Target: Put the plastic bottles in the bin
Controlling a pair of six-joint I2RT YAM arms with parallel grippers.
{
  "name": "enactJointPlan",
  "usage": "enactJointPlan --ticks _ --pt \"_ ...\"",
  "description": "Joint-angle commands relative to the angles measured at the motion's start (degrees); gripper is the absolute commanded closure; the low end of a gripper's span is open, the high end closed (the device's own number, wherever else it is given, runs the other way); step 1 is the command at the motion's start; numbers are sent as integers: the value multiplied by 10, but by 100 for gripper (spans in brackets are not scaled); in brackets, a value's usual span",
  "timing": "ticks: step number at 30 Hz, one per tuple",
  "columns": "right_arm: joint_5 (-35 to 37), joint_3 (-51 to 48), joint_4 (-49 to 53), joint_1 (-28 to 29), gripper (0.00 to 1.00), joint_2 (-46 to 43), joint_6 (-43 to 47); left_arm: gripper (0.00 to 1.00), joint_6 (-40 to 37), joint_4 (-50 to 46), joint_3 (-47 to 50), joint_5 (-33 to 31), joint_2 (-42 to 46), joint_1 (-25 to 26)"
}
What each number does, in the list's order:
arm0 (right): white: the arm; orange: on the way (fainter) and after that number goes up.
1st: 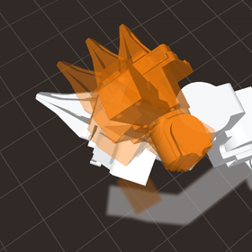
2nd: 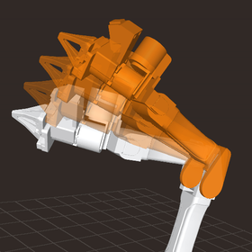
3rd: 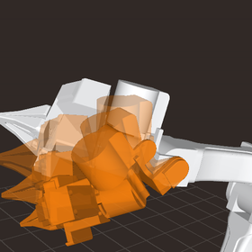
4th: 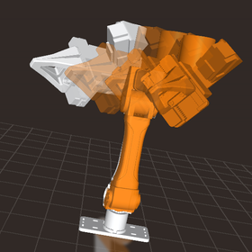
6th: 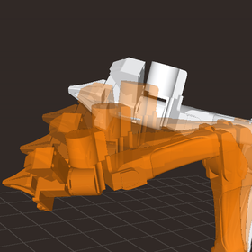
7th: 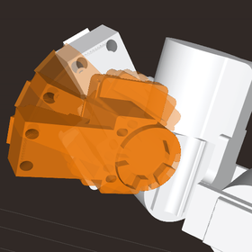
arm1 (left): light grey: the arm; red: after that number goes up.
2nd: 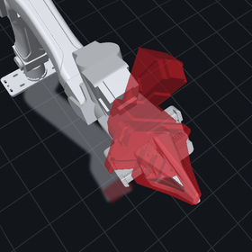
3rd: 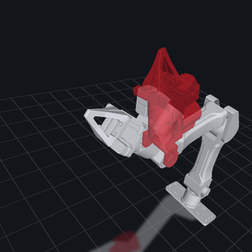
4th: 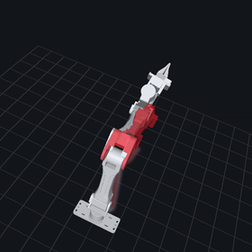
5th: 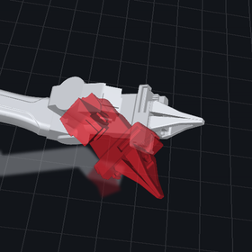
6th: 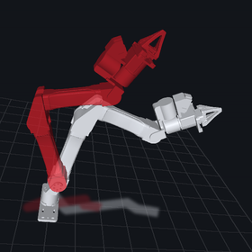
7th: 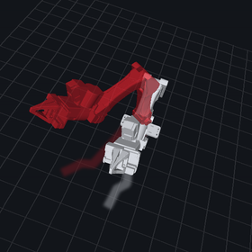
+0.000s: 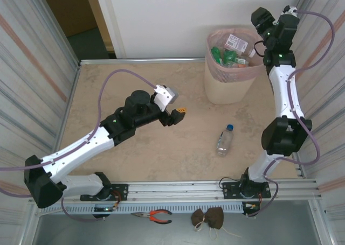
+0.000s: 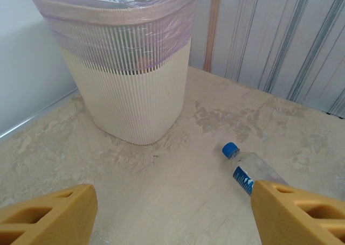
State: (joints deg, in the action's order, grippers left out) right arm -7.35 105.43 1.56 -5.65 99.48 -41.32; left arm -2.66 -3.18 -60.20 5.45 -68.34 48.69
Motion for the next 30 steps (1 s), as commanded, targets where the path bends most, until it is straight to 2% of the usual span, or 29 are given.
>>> enactJointPlan --ticks 1,11,19,25,30 --pt "-29 -19 6 -3 36 -14 22 25 13 4 3 7 9 -6" --pt "-114 -98 97 0 37 -115 103 25 34 6 -5 28 -21 -5" --pt "-142 -167 218 0 36 -230 187 25 89 -55 -73 70 -109 -4" --pt "-129 -213 340 8 38 -306 201 26 109 -50 -67 83 -128 -3" --pt "-86 -260 442 41 38 -355 205 25 111 -50 -59 83 -125 -8"
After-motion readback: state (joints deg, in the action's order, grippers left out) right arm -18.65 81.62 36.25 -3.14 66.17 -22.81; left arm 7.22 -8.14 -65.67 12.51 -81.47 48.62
